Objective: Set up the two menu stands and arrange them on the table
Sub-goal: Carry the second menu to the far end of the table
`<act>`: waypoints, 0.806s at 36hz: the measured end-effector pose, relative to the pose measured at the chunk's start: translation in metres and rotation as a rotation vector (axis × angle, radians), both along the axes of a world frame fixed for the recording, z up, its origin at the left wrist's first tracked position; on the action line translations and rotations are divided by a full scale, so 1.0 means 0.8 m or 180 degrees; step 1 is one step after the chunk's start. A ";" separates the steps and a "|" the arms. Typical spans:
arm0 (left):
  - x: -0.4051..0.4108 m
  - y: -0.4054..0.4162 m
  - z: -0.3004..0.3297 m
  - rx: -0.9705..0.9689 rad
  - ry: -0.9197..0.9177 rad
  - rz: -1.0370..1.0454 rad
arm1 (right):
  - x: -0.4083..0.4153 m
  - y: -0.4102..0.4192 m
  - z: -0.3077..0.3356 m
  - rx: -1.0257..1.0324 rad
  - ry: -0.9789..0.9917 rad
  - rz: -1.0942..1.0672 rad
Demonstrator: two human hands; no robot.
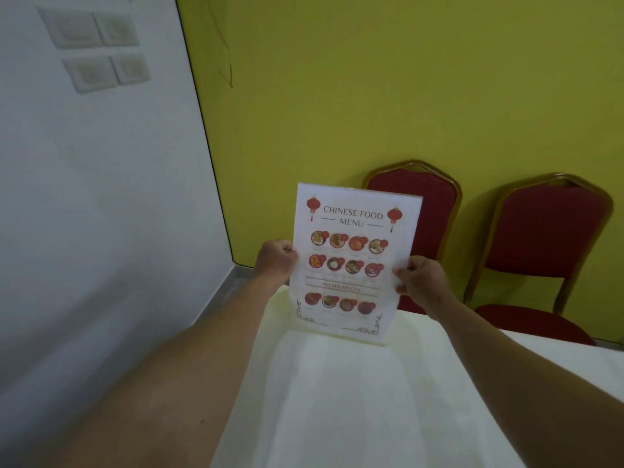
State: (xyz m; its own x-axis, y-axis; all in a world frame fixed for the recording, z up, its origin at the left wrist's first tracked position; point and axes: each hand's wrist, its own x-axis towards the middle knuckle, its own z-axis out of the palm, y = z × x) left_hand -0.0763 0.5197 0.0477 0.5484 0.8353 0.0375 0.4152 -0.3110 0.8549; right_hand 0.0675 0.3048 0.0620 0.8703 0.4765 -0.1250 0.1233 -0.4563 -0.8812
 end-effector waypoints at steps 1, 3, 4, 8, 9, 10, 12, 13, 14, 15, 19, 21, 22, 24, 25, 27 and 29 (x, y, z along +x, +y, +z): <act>0.001 0.002 -0.001 0.0011 -0.0001 0.0005 | 0.000 0.003 0.002 -0.0022 -0.0020 0.0005; 0.002 0.005 -0.001 0.0034 -0.0012 -0.0011 | 0.001 0.008 0.005 -0.0050 -0.0047 0.0016; 0.003 0.006 -0.001 0.0032 -0.0011 -0.0025 | 0.002 0.009 0.005 -0.0075 -0.0067 0.0015; 0.003 0.008 -0.003 0.0062 0.0058 -0.0072 | -0.002 0.006 0.001 -0.0106 -0.0091 -0.0032; 0.002 0.007 -0.002 0.0073 0.0073 -0.0068 | -0.004 0.005 0.000 -0.0104 -0.0079 -0.0035; 0.000 0.006 -0.002 0.0080 0.0082 -0.0068 | -0.005 0.004 0.001 -0.0105 -0.0072 -0.0032; -0.003 0.004 -0.004 0.0100 0.0090 -0.0079 | -0.009 0.003 0.001 -0.0109 -0.0054 -0.0031; -0.005 0.002 -0.004 0.0099 0.0093 -0.0078 | -0.010 0.002 0.001 -0.0116 -0.0050 -0.0037; -0.007 0.001 -0.004 0.0087 0.0102 -0.0074 | -0.012 0.001 0.002 -0.0123 -0.0051 -0.0040; -0.009 0.000 -0.004 0.0075 0.0102 -0.0073 | -0.014 0.000 0.002 -0.0124 -0.0049 -0.0040; -0.013 -0.006 -0.001 0.0061 0.0027 -0.0085 | -0.018 -0.002 0.006 -0.0128 -0.0041 -0.0033; -0.015 -0.008 0.001 0.0100 0.0013 -0.0101 | -0.019 -0.002 0.007 -0.0134 -0.0031 -0.0023; -0.016 -0.009 0.001 0.0107 0.0020 -0.0104 | -0.020 -0.002 0.008 -0.0139 -0.0032 -0.0021; -0.017 -0.010 0.002 0.0123 0.0028 -0.0104 | -0.022 -0.002 0.008 -0.0147 -0.0055 -0.0034; -0.017 -0.010 0.001 0.0107 0.0023 -0.0103 | -0.023 -0.002 0.009 -0.0153 -0.0069 -0.0041; -0.017 -0.010 0.000 0.0021 -0.0005 -0.0106 | -0.025 -0.002 0.009 -0.0168 -0.0080 -0.0051; -0.018 -0.011 0.000 -0.0037 -0.0017 -0.0087 | -0.026 -0.002 0.010 -0.0162 -0.0053 -0.0066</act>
